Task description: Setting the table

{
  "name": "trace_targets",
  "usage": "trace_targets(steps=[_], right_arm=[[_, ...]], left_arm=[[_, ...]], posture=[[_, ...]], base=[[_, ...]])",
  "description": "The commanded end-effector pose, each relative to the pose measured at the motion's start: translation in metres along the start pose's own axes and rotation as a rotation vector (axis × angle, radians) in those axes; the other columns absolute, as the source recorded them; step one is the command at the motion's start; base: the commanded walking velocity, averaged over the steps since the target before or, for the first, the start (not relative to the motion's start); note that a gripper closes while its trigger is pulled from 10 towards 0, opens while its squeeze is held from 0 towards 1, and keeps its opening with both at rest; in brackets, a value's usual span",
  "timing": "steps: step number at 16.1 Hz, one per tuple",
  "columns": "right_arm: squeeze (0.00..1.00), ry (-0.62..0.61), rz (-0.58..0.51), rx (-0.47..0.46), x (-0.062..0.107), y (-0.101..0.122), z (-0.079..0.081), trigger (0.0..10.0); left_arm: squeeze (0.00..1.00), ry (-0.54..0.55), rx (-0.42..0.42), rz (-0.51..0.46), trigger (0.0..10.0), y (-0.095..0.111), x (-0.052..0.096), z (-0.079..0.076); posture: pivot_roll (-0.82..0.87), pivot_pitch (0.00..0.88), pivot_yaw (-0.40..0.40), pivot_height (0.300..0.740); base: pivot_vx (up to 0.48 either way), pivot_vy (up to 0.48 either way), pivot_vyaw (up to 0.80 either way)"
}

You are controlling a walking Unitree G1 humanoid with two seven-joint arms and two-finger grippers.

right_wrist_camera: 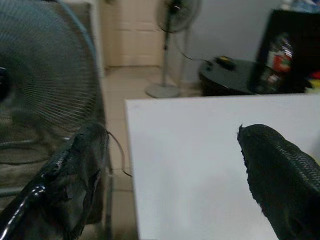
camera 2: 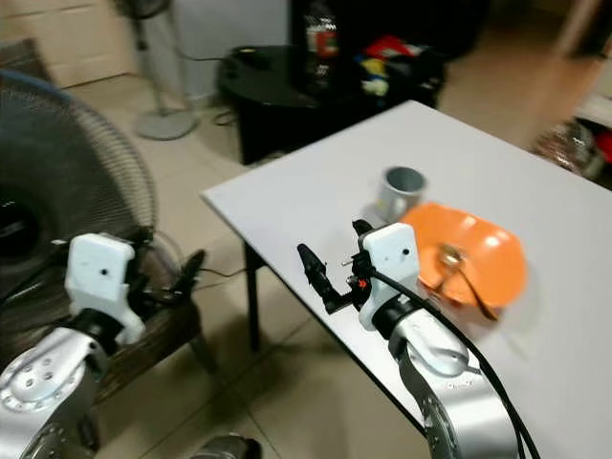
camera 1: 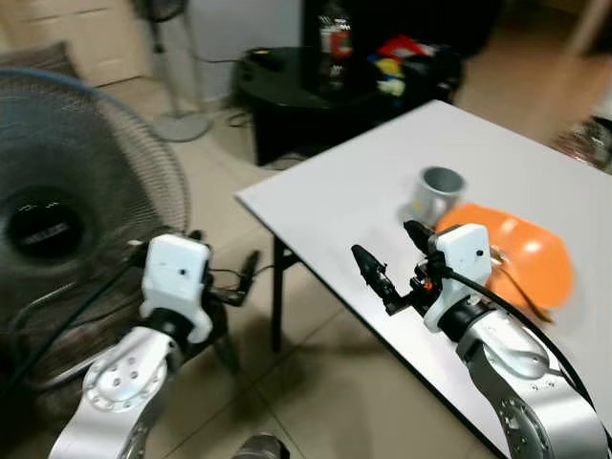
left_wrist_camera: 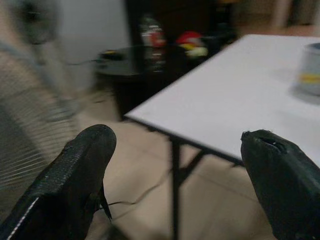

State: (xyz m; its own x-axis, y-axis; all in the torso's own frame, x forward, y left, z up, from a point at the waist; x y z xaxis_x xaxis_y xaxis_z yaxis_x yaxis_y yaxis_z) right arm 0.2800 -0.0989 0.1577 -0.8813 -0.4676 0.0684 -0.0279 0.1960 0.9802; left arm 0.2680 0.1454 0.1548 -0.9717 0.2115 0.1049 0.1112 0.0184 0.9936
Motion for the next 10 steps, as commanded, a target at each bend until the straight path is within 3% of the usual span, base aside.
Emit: trace_targets(steps=[1,4,10], right_arm=[[1.00,0.009,-0.009,0.017,-0.002,0.001,0.001,10.0],[1.00,0.012,0.029,0.018,-0.005,-0.008,0.001,10.0],[1.00,-0.024,0.065,0.011,-0.006,-0.017,-0.006,10.0]], left_arm=[[0.00,0.063,-0.010,-0.018,10.0,0.001,0.002,0.010],[0.00,0.106,-0.005,-0.040,10.0,0.005,0.002,0.016],[0.00,0.095,0.002,-0.028,10.0,0.000,0.000,0.011]], posture=[[0.09,0.000,0.015,0.740],[0.08,0.000,0.016,0.740],[0.09,0.000,0.010,0.740]], base=[[0.000,0.000,0.80],[0.000,0.000,0.80],[0.000,0.000,0.80]])
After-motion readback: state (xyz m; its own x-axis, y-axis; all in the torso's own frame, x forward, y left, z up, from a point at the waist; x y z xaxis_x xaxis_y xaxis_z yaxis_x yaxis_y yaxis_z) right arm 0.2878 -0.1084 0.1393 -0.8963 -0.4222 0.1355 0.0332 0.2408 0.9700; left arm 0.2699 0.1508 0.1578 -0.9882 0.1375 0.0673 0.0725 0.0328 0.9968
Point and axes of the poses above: a point about 5 cm out from each wrist's last joint towards the gripper, its own x axis pointing back from the gripper into the wrist, its own y axis along the axis of the wrist's last joint, z = x × y, the point moved 6 cm from there along -x, pointing out of the wrist towards the gripper, and after that the axes turned 10 degrees about x, right-handed, at the moved point
